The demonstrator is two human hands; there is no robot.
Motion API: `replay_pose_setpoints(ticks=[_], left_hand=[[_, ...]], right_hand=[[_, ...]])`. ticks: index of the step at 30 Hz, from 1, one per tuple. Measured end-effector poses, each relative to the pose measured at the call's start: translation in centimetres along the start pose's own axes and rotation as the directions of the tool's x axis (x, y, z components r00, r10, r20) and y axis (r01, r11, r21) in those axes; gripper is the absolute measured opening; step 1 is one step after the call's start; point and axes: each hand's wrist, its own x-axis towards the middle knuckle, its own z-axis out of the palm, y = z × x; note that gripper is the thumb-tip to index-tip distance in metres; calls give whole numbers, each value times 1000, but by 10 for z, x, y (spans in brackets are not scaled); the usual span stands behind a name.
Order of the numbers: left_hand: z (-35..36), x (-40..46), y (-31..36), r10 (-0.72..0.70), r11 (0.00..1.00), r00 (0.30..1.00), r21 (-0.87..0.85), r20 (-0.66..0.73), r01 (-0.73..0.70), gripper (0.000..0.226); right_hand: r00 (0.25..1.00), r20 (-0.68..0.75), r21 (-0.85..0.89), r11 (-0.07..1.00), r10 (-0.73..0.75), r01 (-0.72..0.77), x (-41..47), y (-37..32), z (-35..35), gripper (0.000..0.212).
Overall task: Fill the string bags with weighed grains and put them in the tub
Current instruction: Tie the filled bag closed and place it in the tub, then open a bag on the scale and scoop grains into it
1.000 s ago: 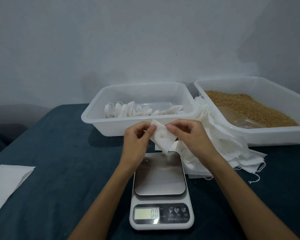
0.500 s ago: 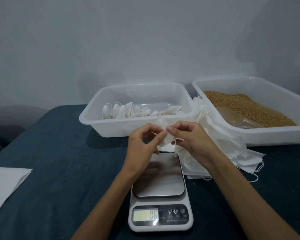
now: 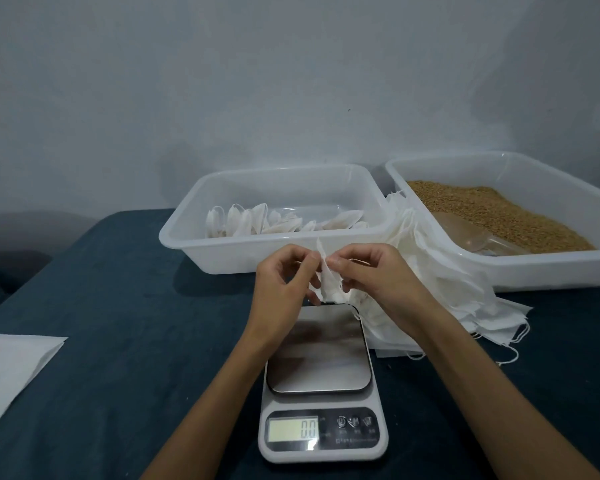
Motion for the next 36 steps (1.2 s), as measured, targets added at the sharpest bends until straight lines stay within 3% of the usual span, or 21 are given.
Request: replay_pose_setpoints(ticks=[4, 13, 17, 20, 22, 25, 28, 36], left_hand=[[2, -2, 3, 20, 999, 999, -45, 35, -18, 20], [-1, -2, 1, 39, 998, 999, 46, -12, -39, 3], [2, -3, 0, 18, 994, 996, 108, -83, -9, 24], [1, -3, 0, 89, 984, 989, 161, -118, -69, 27], [0, -3, 0, 205, 942, 973, 291, -106, -167, 30], [1, -4, -3, 401, 777, 916, 523, 17, -350, 29], [0, -4, -9, 453, 703, 890, 592, 53, -394, 30], [-2, -1, -6, 366, 835, 928, 465, -73, -293, 32]], right_hand=[[998, 40, -41, 998, -46, 47, -1, 0, 6, 8], [971, -135, -164, 971, -195, 172, 3, 3, 10, 8], [947, -202, -197, 957, -251, 212, 1, 4, 11, 8], [919, -239, -303, 924, -312, 235, -1, 6, 14, 8], [906, -249, -351, 904, -342, 245, -2, 6, 15, 9], [903, -234, -396, 883, -361, 251, -3, 6, 17, 10], [897, -203, -433, 858, -392, 277, -4, 5, 20, 11], [910, -147, -397, 865, -388, 305, -5, 4, 24, 9]])
